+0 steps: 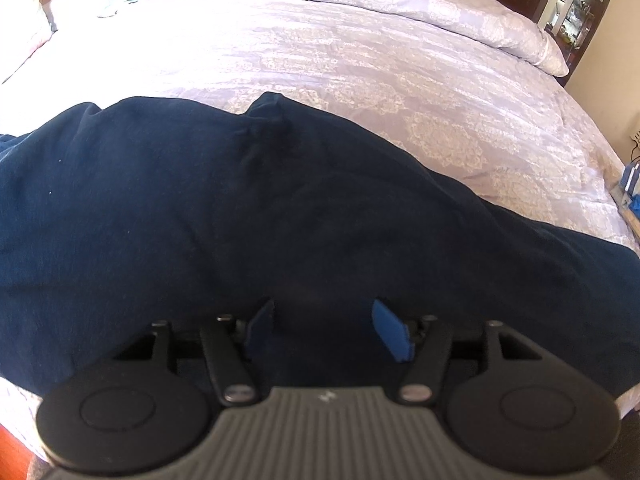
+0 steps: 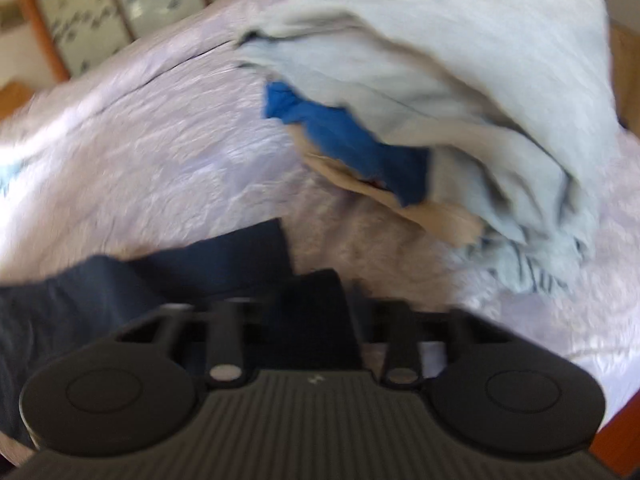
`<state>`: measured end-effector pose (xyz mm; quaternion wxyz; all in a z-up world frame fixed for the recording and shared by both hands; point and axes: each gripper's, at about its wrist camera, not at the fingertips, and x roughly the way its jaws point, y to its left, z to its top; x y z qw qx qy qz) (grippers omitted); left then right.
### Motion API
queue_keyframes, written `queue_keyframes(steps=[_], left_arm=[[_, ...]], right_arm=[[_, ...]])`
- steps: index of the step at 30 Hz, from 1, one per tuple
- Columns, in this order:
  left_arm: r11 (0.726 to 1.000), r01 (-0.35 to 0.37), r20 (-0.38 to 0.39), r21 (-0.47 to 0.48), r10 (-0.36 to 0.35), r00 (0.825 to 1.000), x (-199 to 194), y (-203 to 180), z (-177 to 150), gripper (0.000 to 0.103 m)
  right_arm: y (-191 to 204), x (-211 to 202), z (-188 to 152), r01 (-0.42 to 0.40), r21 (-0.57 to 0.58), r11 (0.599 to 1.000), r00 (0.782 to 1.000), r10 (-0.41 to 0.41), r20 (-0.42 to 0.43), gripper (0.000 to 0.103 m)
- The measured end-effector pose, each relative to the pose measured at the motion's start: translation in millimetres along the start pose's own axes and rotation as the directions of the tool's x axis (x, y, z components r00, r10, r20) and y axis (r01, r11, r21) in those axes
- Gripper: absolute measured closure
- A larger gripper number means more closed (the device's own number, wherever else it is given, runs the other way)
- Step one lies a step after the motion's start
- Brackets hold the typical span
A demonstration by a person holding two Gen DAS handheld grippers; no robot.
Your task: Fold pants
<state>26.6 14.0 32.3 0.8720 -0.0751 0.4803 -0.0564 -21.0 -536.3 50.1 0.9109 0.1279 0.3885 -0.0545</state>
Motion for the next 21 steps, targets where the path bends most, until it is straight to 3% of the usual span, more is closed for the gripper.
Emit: queue_keyframes(steps=[3,6,9,11,13,17,21], left_arm=[[1.000,-0.005,0.001,-0.001,0.005,1.000,4,-4,2,0.044],[1.000,-0.020,0.003,0.009,0.020,1.000,8,-10,5,0.041],[1.000,-0.019,0.009,0.015,0.019,1.000,6,-10,4,0.041],[1.000,0.001,0.010,-0.004,-0.001,1.000,3,-5,3,0.041],[0.999,0.019,0.011,-0.026,-0.019,1.000,0,2,1,0.041],[0.999,0.040,0.034,-0.034,-0.038,0.999,-10,11,-4,0.041],[0.996,0.056,0.087,-0.065,-0.050,0.995,-22,31,-6,0.041]], right_arm=[[7,-22,6,-0.030,0.008,1.000,0.991,0.029,0.128,0.092],[1,-30,20,0.027,0.079,0.997,0.968,-0.046,0.245,0.092],[-8,-4,21,0.080,0.130,0.988,0.977,-0.104,0.189,0.087],[-3,9,16,0.167,0.098,0.981,0.974,-0.180,0.140,0.086],[9,1,10,0.203,0.110,0.973,0.960,-0.220,0.174,0.078],[40,-41,-4,0.127,0.119,0.985,0.938,-0.158,0.308,0.071],[88,-44,-19,-0.053,0.070,0.996,0.968,0.035,0.247,0.071]])
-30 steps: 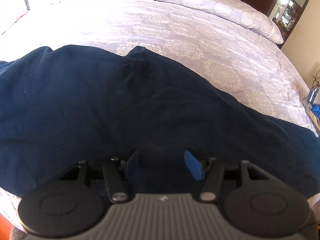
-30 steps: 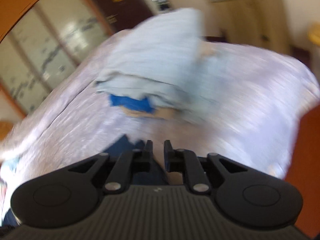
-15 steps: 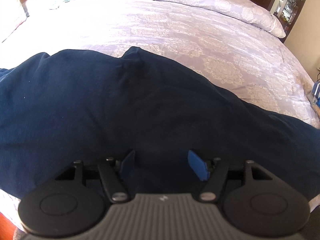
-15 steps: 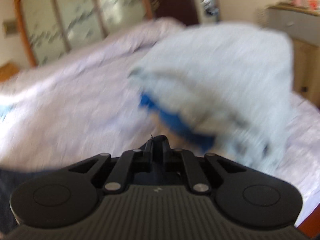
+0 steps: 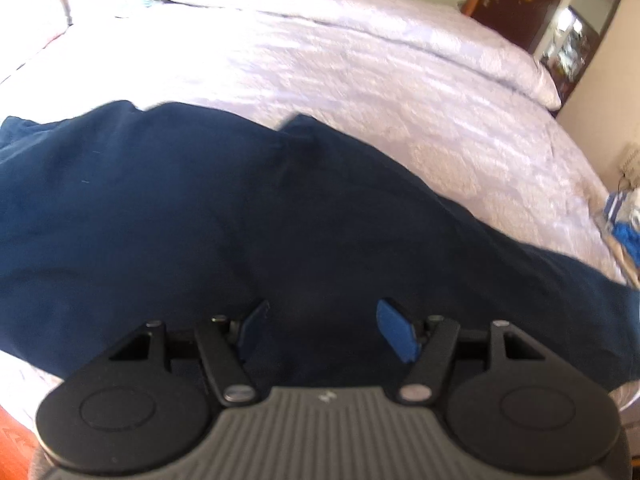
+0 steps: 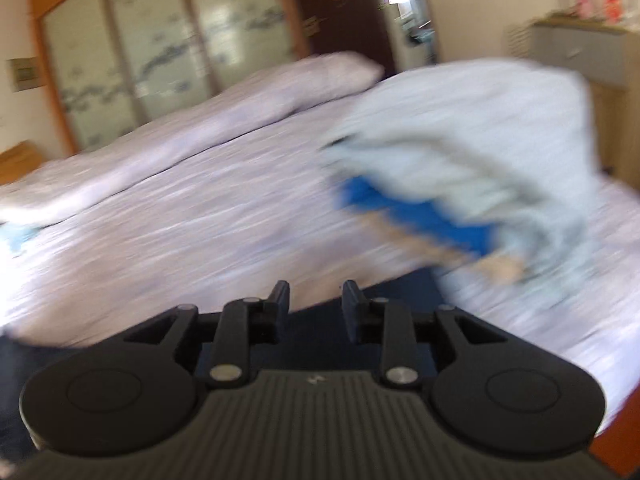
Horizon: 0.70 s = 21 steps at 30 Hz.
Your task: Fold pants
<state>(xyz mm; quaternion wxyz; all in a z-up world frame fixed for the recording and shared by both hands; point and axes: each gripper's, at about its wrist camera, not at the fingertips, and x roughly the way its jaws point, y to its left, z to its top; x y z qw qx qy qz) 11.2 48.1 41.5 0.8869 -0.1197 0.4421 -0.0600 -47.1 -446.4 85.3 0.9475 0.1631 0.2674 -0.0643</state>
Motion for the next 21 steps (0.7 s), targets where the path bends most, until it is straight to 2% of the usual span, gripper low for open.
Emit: queue_keyframes(steps=[2,4,6,8,11,12,13,16,18,21], left_arm=[[0.999,0.006,0.036,-0.042,-0.005,0.999,-11,19,3,0.041],[0.996,-0.002,0.098,-0.085,0.011,0.995,-30,43,9,0.041],[0.991,-0.034,0.173,-0.127,0.056,0.983,-53,74,17,0.041],[0.979,-0.078,0.241,-0.189,0.123,0.963,-79,116,31,0.041],[0.939,-0.180,0.269,-0.291,0.261,0.927,-105,188,55,0.041],[0.932,-0.199,0.259,-0.304,0.282,0.924,-107,211,64,0.041],[0.933,-0.205,0.239,-0.297,0.281,0.930,-104,230,72,0.041],[0.941,-0.195,0.105,-0.276,0.232,0.967,-78,283,91,0.041],[0.953,-0.142,0.048,-0.267,0.160,0.986,-64,305,93,0.041],[0.965,-0.056,-0.024,-0.258,0.052,0.998,-46,320,86,0.041]], right_arm=[[34,8,-7,-0.095,-0.030,0.995,0.994,0.093,-0.064,0.071],[79,24,-12,-0.186,-0.077,0.979,0.976,0.176,-0.125,0.070],[125,36,-12,-0.306,-0.113,0.945,0.940,0.282,-0.191,0.070],[176,48,-11,-0.401,-0.163,0.901,0.903,0.359,-0.237,0.069],[247,64,-9,-0.504,-0.214,0.836,0.851,0.440,-0.286,0.067],[267,69,-9,-0.524,-0.229,0.820,0.840,0.455,-0.295,0.066],[285,75,-10,-0.534,-0.241,0.810,0.835,0.461,-0.301,0.066],[328,93,-15,-0.544,-0.237,0.805,0.826,0.465,-0.318,0.066],[339,98,-23,-0.554,-0.207,0.806,0.815,0.475,-0.332,0.065],[345,94,-37,-0.556,-0.194,0.808,0.806,0.469,-0.361,0.064]])
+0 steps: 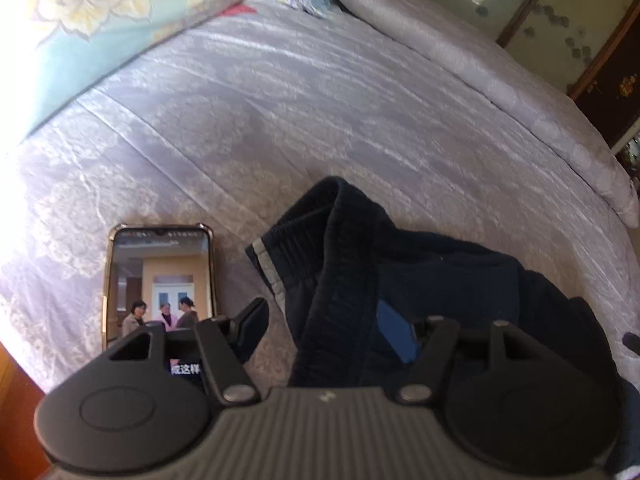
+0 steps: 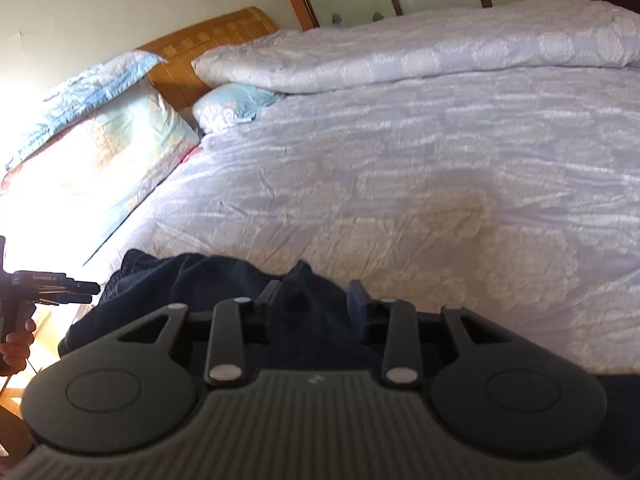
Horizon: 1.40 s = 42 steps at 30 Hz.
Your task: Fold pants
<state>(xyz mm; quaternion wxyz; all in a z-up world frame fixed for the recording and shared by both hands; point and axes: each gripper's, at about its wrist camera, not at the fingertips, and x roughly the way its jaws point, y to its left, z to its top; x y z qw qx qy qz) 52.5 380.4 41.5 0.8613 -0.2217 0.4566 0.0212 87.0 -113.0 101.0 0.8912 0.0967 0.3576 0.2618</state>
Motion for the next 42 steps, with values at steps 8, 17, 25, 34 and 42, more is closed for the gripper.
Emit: queue_keyframes(steps=[8,17,25,34,42], left_arm=[[0.980,-0.029,0.000,0.197,0.029,1.000,-1,-20,-9,0.063],[0.963,-0.097,0.158,0.252,0.058,0.986,-38,-49,9,0.064],[0.957,-0.172,0.202,0.234,0.125,0.971,20,-68,70,0.064],[0.898,-0.326,0.097,0.294,0.311,0.945,68,-66,60,0.047],[0.982,-0.186,0.147,-0.009,0.186,0.972,-36,-27,37,0.039]], right_arm=[[-2,21,7,0.085,-0.012,0.996,0.996,-0.086,-0.035,0.056],[0,68,7,0.007,-0.093,0.996,0.986,-0.023,-0.165,0.053],[12,65,18,0.040,-0.160,0.986,0.995,-0.054,-0.083,0.096],[0,92,0,0.158,-0.120,0.980,0.982,-0.168,-0.084,0.062],[50,24,-2,-0.103,-0.172,0.980,0.994,0.107,0.017,0.059]])
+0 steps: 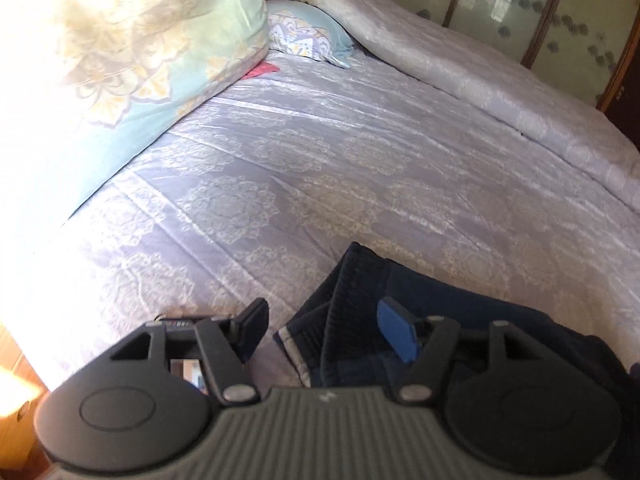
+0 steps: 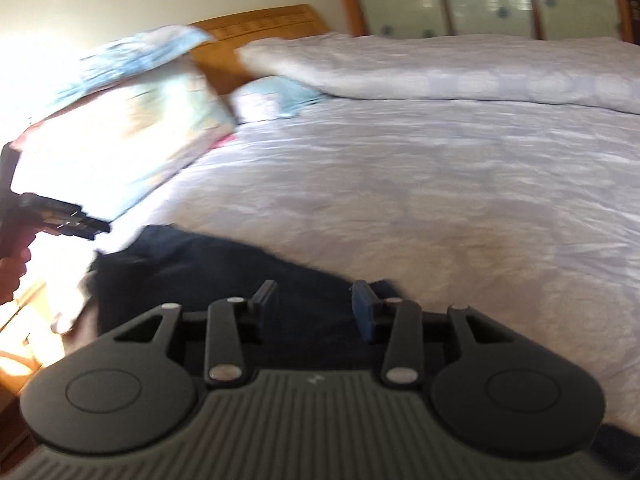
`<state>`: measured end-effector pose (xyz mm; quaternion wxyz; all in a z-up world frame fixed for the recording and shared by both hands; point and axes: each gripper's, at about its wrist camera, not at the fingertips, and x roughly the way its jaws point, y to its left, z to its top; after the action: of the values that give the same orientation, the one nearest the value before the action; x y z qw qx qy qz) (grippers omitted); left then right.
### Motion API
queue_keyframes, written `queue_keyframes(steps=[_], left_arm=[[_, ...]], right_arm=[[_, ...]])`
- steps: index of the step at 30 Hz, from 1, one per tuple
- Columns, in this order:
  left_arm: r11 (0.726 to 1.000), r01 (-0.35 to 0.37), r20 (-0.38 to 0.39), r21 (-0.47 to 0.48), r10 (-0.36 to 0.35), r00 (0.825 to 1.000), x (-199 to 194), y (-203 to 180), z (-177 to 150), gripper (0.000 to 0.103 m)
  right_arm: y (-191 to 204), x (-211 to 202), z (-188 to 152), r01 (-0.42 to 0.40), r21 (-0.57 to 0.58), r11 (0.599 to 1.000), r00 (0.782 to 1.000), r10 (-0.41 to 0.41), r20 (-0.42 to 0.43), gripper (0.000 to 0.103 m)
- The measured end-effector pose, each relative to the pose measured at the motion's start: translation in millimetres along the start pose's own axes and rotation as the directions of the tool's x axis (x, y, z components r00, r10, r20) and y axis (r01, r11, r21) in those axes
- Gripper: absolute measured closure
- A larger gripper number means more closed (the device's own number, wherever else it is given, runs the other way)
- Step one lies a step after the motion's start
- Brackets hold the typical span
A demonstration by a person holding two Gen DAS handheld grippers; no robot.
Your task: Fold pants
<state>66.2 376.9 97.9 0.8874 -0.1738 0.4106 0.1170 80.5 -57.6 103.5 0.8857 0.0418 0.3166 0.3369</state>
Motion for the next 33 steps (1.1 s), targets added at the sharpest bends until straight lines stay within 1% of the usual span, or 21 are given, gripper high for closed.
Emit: queue_keyframes(steps=[1,3,5,8,9,11,12,13,15,18,19,20,22,23,25,26,27,29,30,31,33], left_arm=[[0.999,0.012,0.000,-0.036,-0.012,1.000,-9,4,-5,0.036],[0.991,0.073,-0.006,-0.108,-0.074,0.997,-21,10,-16,0.032],[0.964,0.157,-0.031,-0.216,-0.168,0.985,-24,15,-30,0.021],[0.896,0.254,-0.091,-0.364,-0.306,0.948,-8,11,-49,0.019],[0.883,0.274,-0.095,-0.381,-0.332,0.939,-1,7,-52,0.019],[0.873,0.280,-0.124,-0.400,-0.354,0.927,14,-4,-53,0.019],[0.864,0.288,-0.136,-0.412,-0.371,0.919,23,-11,-51,0.017],[0.859,0.292,-0.143,-0.421,-0.381,0.914,31,-15,-48,0.009],[0.851,0.271,-0.150,-0.450,-0.372,0.916,49,-22,-40,0.008],[0.837,0.249,-0.162,-0.487,-0.367,0.916,71,-24,-25,0.020],[0.825,0.260,-0.153,-0.502,-0.380,0.912,76,-24,-20,0.033],[0.818,0.278,-0.141,-0.504,-0.396,0.907,80,-25,-15,0.057],[0.802,0.329,-0.120,-0.499,-0.439,0.890,83,-30,-5,0.073],[0.793,0.367,-0.094,-0.486,-0.465,0.880,81,-34,1,0.076],[0.794,0.436,-0.030,-0.422,-0.493,0.869,67,-42,11,0.079],[0.788,0.489,0.026,-0.374,-0.518,0.855,55,-47,16,0.081],[0.778,0.542,0.089,-0.318,-0.544,0.834,43,-51,19,0.081],[0.780,0.593,0.185,-0.199,-0.564,0.805,22,-52,19,0.081],[0.789,0.597,0.223,-0.142,-0.562,0.796,15,-50,14,0.081],[0.807,0.582,0.253,-0.101,-0.545,0.799,12,-46,7,0.081],[0.837,0.537,0.252,-0.109,-0.499,0.829,23,-28,-13,0.081]], right_arm=[[11,0,-4,-0.037,-0.016,0.999,0.999,0.036,-0.012,0.059],[33,6,-14,-0.110,-0.053,0.992,0.993,0.108,-0.048,0.057],[56,12,-25,-0.173,-0.111,0.979,0.982,0.163,-0.101,0.055],[87,23,-40,-0.195,-0.236,0.952,0.974,0.159,-0.162,0.054],[94,27,-44,-0.195,-0.269,0.943,0.972,0.150,-0.179,0.054],[101,34,-51,-0.189,-0.304,0.934,0.971,0.131,-0.201,0.056],[102,37,-54,-0.184,-0.310,0.933,0.969,0.118,-0.218,0.074],[102,40,-55,-0.172,-0.315,0.933,0.968,0.101,-0.230,0.091],[99,39,-55,-0.167,-0.306,0.937,0.969,0.098,-0.229,0.092],[94,26,-46,-0.159,-0.276,0.948,0.975,0.107,-0.195,0.093],[90,23,-42,-0.161,-0.251,0.955,0.976,0.115,-0.187,0.093],[87,19,-40,-0.164,-0.218,0.962,0.976,0.126,-0.177,0.094],[79,11,-34,-0.167,-0.158,0.973,0.978,0.144,-0.148,0.094],[77,9,-31,-0.168,-0.139,0.976,0.980,0.150,-0.132,0.094],[75,4,-26,-0.162,-0.116,0.980,0.984,0.151,-0.095,0.094],[76,3,-24,-0.159,-0.110,0.981,0.986,0.151,-0.077,0.094],[76,0,-21,-0.160,-0.103,0.982,0.986,0.155,-0.059,0.094],[76,-3,-17,-0.183,-0.094,0.979,0.983,0.181,-0.027,0.094],[77,-1,-16,-0.194,-0.094,0.976,0.981,0.193,-0.024,0.093],[79,3,-17,-0.202,-0.097,0.975,0.979,0.200,-0.032,0.093],[82,16,-24,-0.218,-0.102,0.971,0.974,0.210,-0.083,0.093]])
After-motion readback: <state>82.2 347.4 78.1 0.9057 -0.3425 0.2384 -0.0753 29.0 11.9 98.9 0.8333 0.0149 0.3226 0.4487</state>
